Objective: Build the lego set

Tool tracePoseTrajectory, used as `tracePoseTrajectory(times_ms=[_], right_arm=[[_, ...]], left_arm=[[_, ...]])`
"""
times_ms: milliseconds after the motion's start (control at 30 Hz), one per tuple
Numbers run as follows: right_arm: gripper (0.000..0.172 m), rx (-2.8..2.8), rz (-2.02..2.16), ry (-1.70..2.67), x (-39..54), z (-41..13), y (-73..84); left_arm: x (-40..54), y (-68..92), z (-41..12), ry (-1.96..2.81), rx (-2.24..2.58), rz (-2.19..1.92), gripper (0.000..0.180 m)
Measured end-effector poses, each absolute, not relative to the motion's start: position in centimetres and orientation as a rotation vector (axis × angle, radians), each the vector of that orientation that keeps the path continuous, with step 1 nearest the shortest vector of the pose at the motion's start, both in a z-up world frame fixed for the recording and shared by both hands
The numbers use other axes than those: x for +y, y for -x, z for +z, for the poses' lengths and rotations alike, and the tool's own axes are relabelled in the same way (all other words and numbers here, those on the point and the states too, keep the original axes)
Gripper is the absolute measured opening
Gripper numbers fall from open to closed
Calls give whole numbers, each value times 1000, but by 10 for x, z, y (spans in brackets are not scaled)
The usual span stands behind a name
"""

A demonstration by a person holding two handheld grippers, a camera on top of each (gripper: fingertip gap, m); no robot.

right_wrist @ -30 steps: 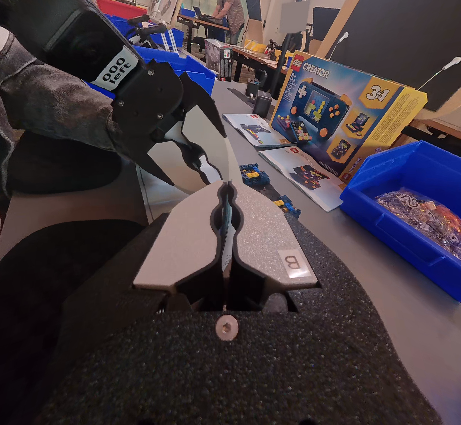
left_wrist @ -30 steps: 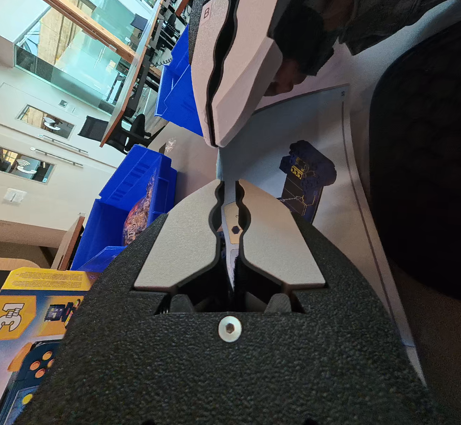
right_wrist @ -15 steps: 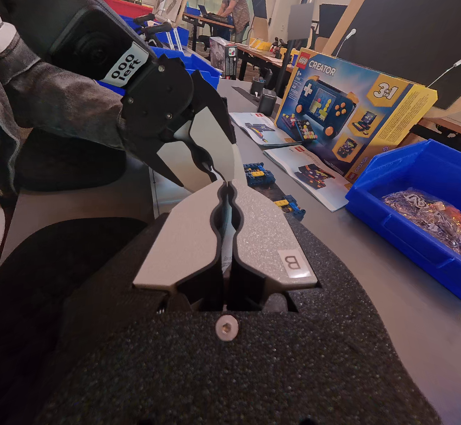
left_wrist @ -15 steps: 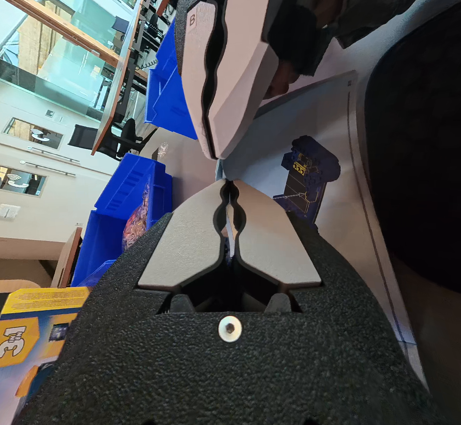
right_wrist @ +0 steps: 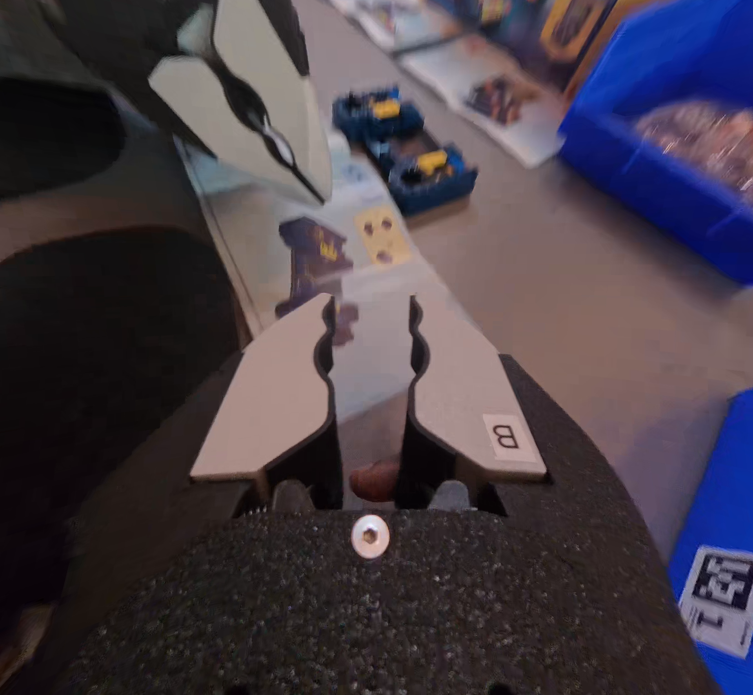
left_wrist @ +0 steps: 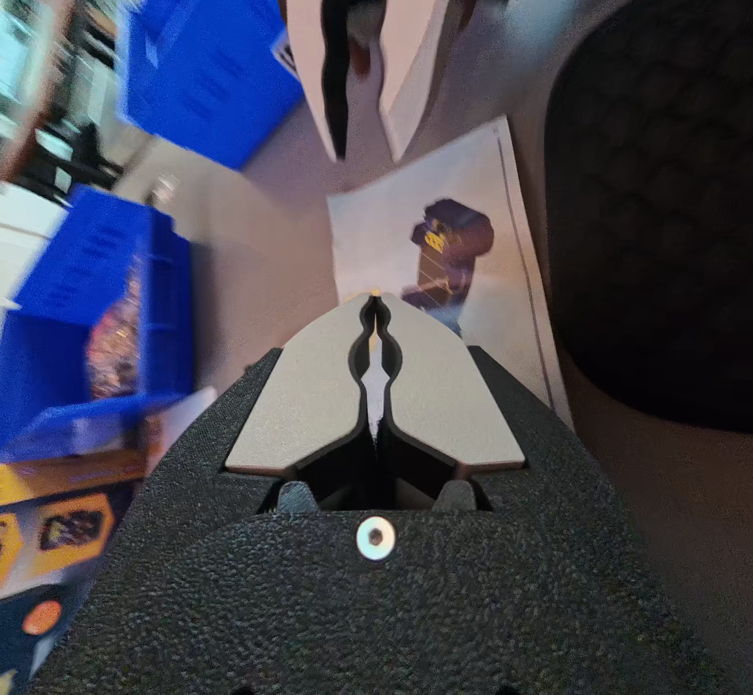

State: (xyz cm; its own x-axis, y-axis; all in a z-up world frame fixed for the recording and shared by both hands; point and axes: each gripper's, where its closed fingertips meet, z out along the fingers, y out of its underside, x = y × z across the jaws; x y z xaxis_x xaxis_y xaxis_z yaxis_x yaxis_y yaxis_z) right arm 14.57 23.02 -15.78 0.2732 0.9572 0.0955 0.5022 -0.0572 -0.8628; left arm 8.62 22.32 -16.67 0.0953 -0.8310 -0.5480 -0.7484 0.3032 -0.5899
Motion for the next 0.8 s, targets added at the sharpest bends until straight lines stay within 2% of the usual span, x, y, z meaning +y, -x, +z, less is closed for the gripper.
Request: tracePoseTrajectory(times_ms=[200,333,467,600,667,767,800], right_arm=[[77,-1475,593,1994,208,-197,-156],[77,-1365,640,2109,211,-209,-137],[88,-1425,612,2121,203,-210,-114],[75,-1435,786,2068,192,-204,-83],[62,-1420,839,2052,192,-202,-76],[10,-1441,890,1995,187,-197,-71],[3,-1423,864,1990,191,-197,-72]], left_arm=[[230,-28,-185,1810,1582,8,1],[210,-14,-211,1995,1513,-234,0],[207,-16,-212,1996,1496,-321,0],[206,-18,-212,1994,1462,-370,0],[206,-18,-212,1999,1445,-401,0],[206,-18,-211,1999,1427,-445,0],[205,-18,-211,2000,1425,-472,0]])
